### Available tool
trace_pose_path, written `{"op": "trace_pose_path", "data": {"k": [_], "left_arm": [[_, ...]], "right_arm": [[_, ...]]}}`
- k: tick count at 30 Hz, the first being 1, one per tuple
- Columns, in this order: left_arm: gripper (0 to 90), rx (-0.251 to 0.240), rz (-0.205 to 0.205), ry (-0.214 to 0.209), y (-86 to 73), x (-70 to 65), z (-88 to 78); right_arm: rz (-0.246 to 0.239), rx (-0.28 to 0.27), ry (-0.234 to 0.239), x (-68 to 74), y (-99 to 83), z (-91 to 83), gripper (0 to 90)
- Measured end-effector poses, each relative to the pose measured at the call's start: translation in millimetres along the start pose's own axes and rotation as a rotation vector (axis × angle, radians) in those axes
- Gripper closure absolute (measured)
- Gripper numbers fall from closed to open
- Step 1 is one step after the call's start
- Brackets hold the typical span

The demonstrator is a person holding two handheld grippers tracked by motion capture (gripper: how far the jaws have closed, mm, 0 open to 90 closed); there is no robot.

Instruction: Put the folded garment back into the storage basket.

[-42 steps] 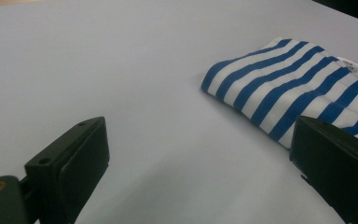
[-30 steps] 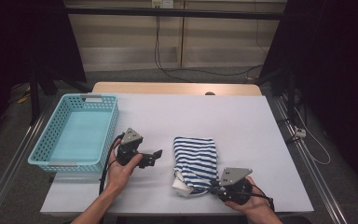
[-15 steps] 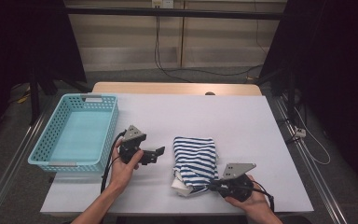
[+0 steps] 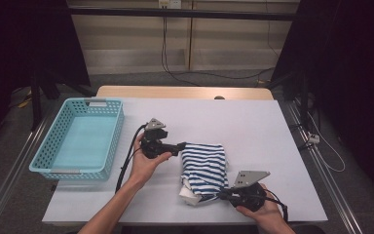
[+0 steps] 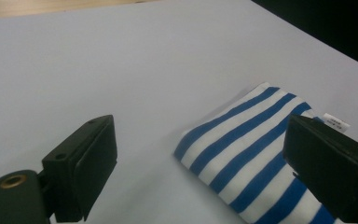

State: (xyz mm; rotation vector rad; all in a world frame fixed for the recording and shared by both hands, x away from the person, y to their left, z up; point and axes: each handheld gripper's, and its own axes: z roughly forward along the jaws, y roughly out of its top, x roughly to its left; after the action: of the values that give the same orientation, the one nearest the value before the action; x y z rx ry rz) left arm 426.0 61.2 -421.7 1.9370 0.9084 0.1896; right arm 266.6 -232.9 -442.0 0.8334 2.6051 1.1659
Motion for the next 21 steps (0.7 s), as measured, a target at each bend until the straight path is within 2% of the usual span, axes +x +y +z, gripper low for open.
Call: {"op": "trace_pose_path", "data": {"k": [1,2,5,6,11,12,15,17,18,19,20,21], "left_arm": [[10.6,0.031,0.032,-0.002,1.2,2.8,1.9],[12.4,0.022,0.006,0.001,1.6,1.5,6.8],[15.7,0.051,-0.008,0.009,2.7,2.1,17.5],[18.1,0.065,0.0,0.008,2.8,2.0,20.7],[31.0,0.096,-0.024,0.007,-3.4,2.2,32.4],[34.7,0.138,-0.009,0.014,-6.4,2.9,35.9],[43.0,0.146,-0.024,0.004,-8.6,2.5,38.1],[44.9,0.184,0.027,0.016,-13.5,1.0,42.8],[45.3,0.2,0.077,0.022,-13.5,1.8,41.6],[46.1,0.175,0.055,0.028,-14.4,-1.1,43.5],[46.2,0.2,0.093,0.028,-13.8,-0.2,42.4],[47.1,0.175,0.108,0.041,-15.0,-2.1,43.8]], "right_arm": [[0.0,0.0,-0.001,0.4,0.0,0.3,83.0],[-0.004,0.002,-0.004,0.4,-0.1,0.4,83.0],[-0.003,0.002,-0.004,0.7,-0.2,0.0,83.0],[-0.002,0.004,-0.005,0.7,-0.2,-0.1,83.0],[-0.003,0.015,-0.002,0.6,-0.7,0.7,83.0],[0.006,0.016,-0.001,1.5,-0.8,0.5,83.0],[0.001,0.014,-0.001,1.2,-0.8,0.9,83.0],[-0.006,0.019,-0.004,1.3,-0.9,1.1,83.0],[-0.018,0.018,-0.006,1.0,-1.0,1.3,83.0],[-0.013,0.017,-0.007,1.5,-1.0,1.1,83.0],[-0.007,0.019,-0.006,2.4,-1.0,0.7,83.0],[-0.008,0.02,-0.007,2.3,-1.2,0.8,83.0]]}}
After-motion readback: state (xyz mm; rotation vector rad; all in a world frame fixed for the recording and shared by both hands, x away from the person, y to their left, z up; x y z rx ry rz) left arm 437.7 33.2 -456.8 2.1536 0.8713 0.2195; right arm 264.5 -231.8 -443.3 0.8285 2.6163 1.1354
